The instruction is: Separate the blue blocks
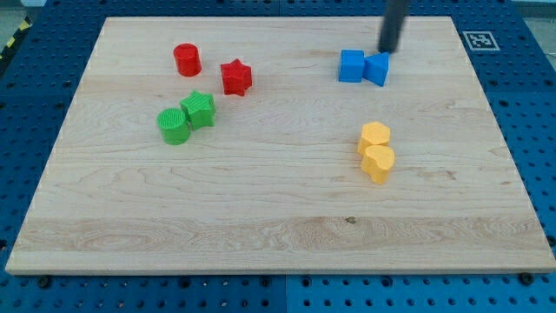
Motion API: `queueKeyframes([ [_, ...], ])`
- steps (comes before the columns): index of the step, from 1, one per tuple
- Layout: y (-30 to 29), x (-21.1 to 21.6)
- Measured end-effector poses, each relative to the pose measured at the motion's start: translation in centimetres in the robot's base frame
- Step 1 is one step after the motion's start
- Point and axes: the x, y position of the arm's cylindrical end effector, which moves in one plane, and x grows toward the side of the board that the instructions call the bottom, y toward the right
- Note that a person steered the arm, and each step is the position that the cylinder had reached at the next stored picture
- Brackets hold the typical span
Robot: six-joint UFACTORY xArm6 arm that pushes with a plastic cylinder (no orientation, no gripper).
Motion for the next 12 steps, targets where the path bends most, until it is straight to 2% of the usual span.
queueKeyframes([
  [2,1.3,1.1],
  [4,-1.8,1.8],
  [8,-4.4,1.8],
  [10,-4.9,0.0],
  [12,-8.4,0.0],
])
